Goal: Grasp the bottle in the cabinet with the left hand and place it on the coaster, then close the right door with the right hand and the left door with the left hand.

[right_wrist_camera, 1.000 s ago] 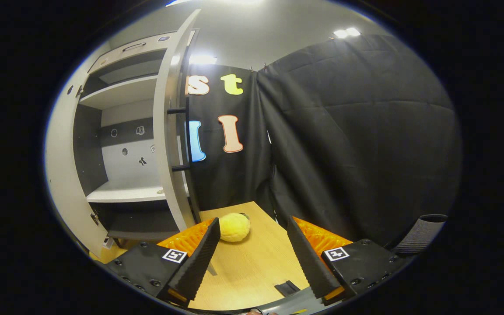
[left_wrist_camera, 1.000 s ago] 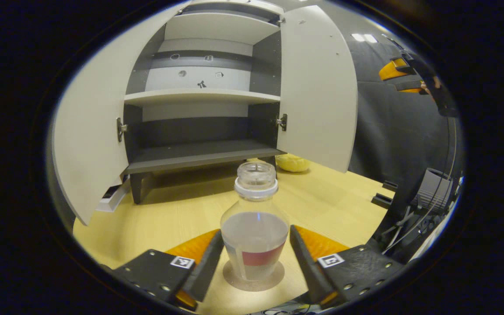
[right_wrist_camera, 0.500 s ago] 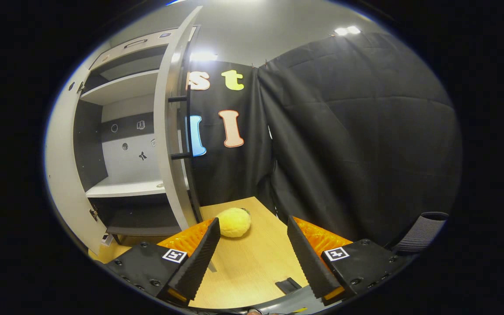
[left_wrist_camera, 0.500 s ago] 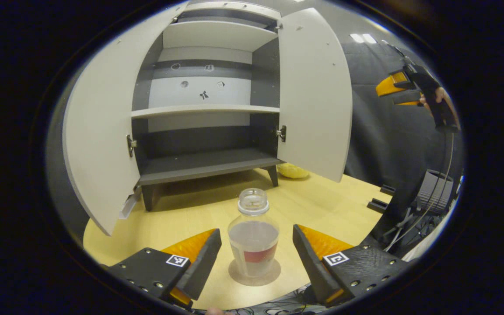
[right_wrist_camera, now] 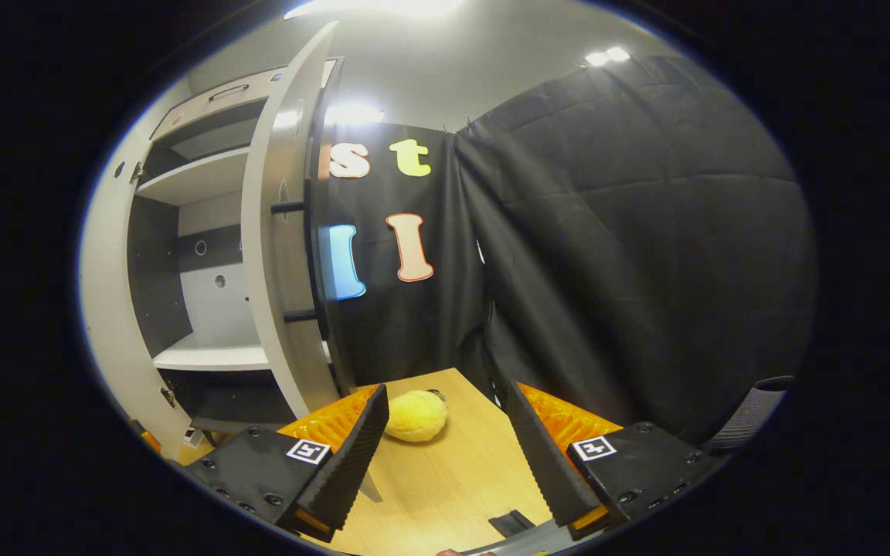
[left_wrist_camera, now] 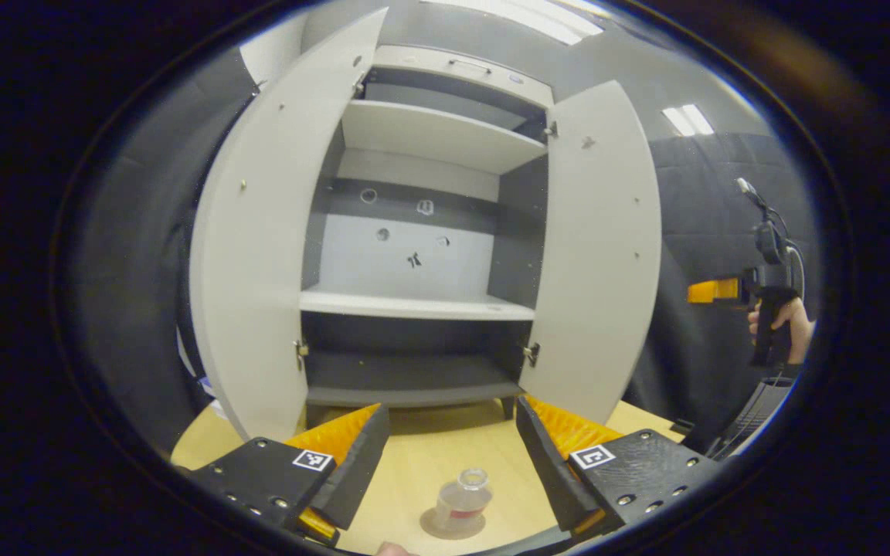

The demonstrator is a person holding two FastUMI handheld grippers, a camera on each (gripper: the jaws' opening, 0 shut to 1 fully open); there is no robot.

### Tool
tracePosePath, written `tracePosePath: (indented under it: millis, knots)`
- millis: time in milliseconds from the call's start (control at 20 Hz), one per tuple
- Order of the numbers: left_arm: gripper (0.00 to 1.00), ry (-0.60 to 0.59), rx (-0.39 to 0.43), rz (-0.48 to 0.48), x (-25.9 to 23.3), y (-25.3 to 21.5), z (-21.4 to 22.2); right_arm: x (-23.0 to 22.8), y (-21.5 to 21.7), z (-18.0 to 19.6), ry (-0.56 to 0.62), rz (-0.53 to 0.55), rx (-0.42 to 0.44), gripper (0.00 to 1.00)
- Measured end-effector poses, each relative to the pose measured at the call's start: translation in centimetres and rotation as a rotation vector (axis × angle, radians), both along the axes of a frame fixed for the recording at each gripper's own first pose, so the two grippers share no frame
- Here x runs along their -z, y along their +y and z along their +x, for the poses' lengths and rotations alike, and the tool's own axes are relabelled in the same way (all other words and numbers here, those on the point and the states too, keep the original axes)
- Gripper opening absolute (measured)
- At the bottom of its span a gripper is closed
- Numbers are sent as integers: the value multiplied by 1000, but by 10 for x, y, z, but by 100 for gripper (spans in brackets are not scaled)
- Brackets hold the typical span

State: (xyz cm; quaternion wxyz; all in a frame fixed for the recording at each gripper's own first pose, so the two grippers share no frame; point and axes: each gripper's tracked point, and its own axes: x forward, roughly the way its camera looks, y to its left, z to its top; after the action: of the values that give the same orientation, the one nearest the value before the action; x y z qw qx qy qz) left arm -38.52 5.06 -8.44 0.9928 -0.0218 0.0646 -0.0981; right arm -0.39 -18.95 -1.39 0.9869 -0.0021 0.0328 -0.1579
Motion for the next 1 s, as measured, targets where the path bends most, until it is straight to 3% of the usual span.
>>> tracePosePath:
  millis: [50,200,300,400,500,850,900,1000]
  knots:
    - [95,-23,-42,12,-18,9,5,-10,-2,4,-11,-4,-13,98]
    - [100,-54,-164,59,-59,30,20,-38,-6,18,-44,-39,-56,98]
    - [95,-61,-218,78,-80,35,25,-55,-10,28,-59,-59,-79,98]
    - [100,-55,-264,102,-96,38,26,-72,-15,38,-84,-65,-100,97]
    - [95,-54,-293,116,-111,38,27,-89,-18,49,-107,-62,-124,98]
    - [95,-72,-390,150,-123,36,30,-119,-14,92,-133,-83,-283,97]
    - [100,-64,-415,168,-119,37,29,-117,-10,97,-125,-71,-312,98]
    - [100,-42,-447,172,-111,35,28,-118,2,104,-120,-55,-367,98]
